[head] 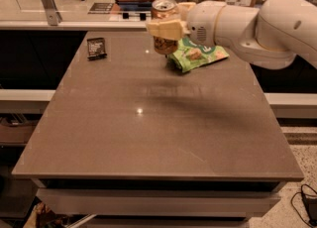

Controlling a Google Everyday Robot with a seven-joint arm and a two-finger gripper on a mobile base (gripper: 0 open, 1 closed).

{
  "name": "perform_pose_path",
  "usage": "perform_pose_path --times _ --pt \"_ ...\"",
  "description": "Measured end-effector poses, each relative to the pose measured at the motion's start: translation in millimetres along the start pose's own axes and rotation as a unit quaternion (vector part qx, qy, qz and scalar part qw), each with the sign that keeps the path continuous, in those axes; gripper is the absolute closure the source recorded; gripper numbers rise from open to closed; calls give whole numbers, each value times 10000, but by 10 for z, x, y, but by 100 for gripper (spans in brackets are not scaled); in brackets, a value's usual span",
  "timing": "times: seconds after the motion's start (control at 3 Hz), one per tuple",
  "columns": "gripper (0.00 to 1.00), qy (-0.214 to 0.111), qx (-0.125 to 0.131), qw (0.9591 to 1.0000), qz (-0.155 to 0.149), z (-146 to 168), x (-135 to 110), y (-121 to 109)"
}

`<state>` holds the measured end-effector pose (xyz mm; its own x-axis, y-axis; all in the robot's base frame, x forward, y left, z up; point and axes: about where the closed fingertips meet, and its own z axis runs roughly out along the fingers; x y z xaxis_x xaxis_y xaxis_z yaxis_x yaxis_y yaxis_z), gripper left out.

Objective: Move orange can near rxbar chocolate

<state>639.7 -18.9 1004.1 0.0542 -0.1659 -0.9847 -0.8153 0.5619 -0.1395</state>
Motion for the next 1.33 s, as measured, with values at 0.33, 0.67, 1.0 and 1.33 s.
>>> perform_pose_path --times 0.33,0.67,1.0,1.33 --pt "100 -2 -88 9999 -56 312 -49 -104" --pt "100 -116 -130 9998 -101 615 -34 -156" --pt "100 -235 -219 9994 -135 928 13 -219" --pt "100 -120 -294 9995 -75 1366 178 -334"
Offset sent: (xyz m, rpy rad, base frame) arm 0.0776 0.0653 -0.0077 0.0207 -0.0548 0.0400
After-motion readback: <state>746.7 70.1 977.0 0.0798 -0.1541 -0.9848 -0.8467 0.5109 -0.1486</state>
